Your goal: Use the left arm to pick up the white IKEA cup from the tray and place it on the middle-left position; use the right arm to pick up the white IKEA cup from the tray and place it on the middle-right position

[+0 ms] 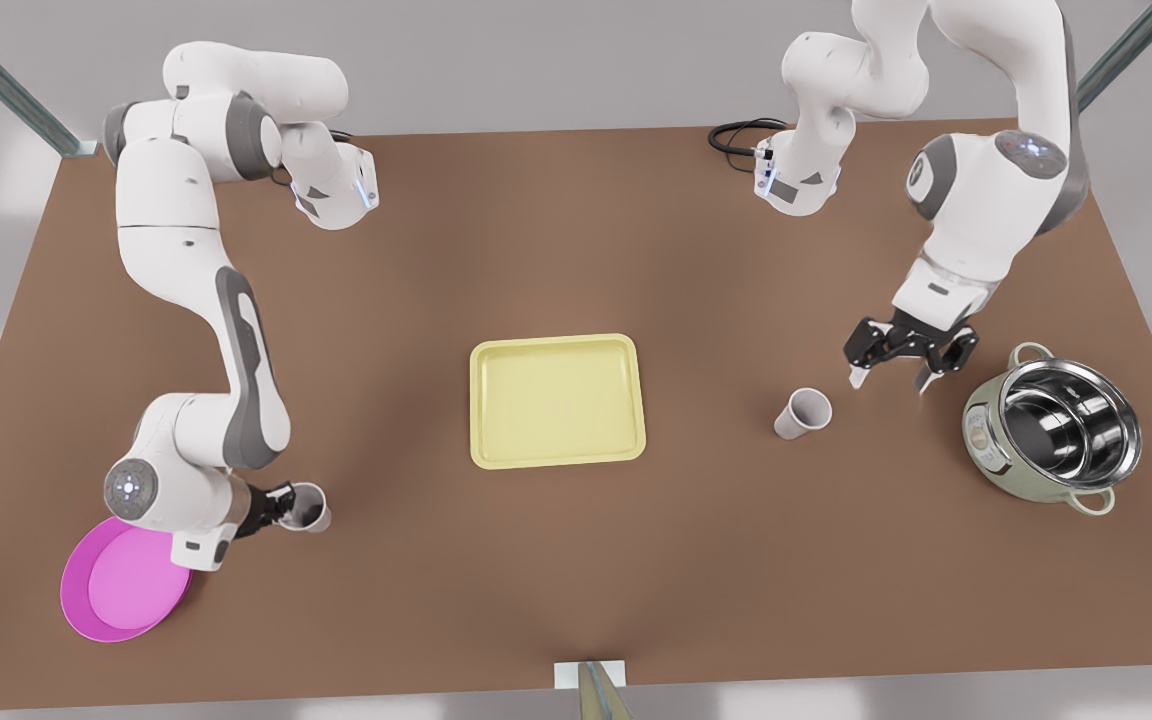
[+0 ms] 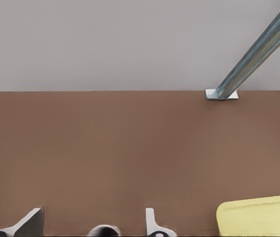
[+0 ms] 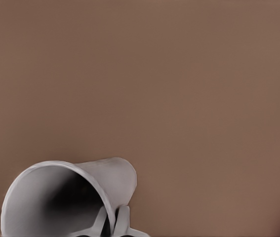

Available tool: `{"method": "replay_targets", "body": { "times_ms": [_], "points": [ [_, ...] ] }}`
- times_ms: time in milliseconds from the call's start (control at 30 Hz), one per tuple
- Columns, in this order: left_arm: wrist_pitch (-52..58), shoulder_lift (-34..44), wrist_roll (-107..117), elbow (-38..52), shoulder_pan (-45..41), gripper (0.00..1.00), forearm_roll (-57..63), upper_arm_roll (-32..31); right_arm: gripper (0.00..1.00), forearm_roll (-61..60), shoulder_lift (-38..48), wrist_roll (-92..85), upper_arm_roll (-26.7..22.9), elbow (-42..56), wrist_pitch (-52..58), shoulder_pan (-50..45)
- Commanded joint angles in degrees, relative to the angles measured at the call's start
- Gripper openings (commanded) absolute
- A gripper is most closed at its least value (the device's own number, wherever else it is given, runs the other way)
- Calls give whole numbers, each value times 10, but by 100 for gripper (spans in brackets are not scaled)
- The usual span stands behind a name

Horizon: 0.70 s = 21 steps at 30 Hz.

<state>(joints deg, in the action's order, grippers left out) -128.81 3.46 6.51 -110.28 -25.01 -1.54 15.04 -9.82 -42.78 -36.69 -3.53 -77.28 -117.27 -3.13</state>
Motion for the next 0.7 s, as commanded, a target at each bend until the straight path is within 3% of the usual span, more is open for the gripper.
{"method": "replay_targets", "body": {
  "times_ms": [0, 33, 167, 200, 233, 300, 333, 433, 567, 667],
  "points": [
    [308, -30, -29, 68, 4, 100, 4, 14, 17, -22, -11, -196, 1, 0, -49, 5],
    [315, -53, -43, 104, 4, 100, -29, 36, 17, -23, -16, -208, 1, 0, -52, 10],
    [294, -59, -43, 108, 3, 100, -33, 38, 20, -23, -24, -209, 1, 0, -64, 10],
    [289, -64, -45, 115, 3, 100, -34, 38, 57, -24, -23, -204, 1, 0, -63, 10],
    [285, -73, -44, 127, 2, 100, -41, 38, 75, -32, -21, -204, 0, 0, -63, 9],
    [285, -84, -44, 140, 2, 100, -53, 38, 86, -41, -19, -204, 0, 0, -60, 9],
    [285, -86, -44, 140, 2, 100, -53, 38, 88, -41, -10, -204, 0, 0, -55, 8],
    [284, -93, -44, 140, 2, 100, -53, 38, 100, -25, 109, -75, 4, 1, 139, -23],
    [284, -94, -44, 141, 1, 100, -51, 38, 100, 57, 193, 177, -4, 20, 241, -41],
    [251, -109, -53, 160, 3, 100, -68, 39, 100, 97, 193, 479, -16, 63, 279, -36]
  ]
}}
